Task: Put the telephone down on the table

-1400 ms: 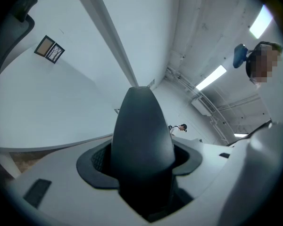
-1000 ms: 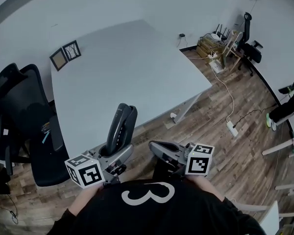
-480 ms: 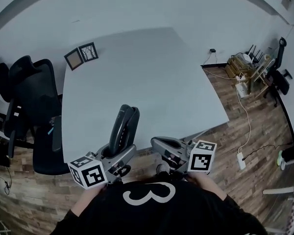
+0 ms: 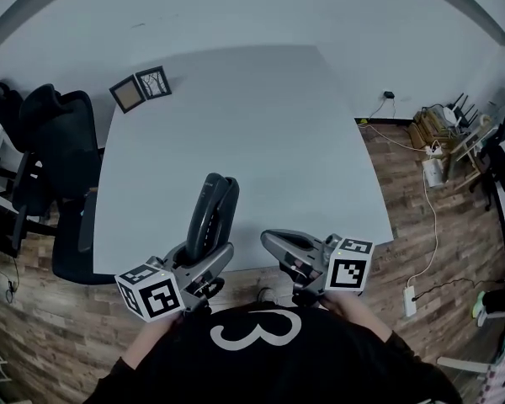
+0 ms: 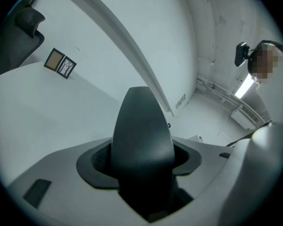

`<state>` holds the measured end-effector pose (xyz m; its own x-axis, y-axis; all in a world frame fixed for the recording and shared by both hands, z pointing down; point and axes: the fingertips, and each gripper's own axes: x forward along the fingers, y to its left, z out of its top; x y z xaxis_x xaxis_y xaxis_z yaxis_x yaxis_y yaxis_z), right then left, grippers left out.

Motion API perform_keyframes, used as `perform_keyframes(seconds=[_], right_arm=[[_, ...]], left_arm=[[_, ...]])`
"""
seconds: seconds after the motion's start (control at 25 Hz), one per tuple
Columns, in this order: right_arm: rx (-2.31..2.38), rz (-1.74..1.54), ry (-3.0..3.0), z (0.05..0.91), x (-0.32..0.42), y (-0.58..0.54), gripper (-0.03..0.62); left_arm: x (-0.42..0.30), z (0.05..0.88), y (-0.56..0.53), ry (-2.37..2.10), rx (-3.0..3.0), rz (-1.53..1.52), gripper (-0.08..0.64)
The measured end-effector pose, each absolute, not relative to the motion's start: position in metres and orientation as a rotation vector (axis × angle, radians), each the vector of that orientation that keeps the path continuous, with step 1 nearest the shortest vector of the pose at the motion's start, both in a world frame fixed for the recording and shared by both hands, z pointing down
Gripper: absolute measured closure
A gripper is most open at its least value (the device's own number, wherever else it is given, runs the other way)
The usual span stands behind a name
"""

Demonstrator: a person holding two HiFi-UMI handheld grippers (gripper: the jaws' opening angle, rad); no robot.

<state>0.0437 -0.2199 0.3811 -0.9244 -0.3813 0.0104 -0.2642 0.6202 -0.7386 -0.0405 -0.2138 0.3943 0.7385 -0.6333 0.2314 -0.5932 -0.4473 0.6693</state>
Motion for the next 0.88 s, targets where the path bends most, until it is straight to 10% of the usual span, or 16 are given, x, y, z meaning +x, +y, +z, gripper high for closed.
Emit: perform_keyframes(seconds=[0.88], right_arm=[[-0.381,-1.186,2.75,0.38,0.064,-0.275,0.583]], left_arm=[[-0.022,0.41,-0.263,-1.115,2.111,-0.03,0.27]])
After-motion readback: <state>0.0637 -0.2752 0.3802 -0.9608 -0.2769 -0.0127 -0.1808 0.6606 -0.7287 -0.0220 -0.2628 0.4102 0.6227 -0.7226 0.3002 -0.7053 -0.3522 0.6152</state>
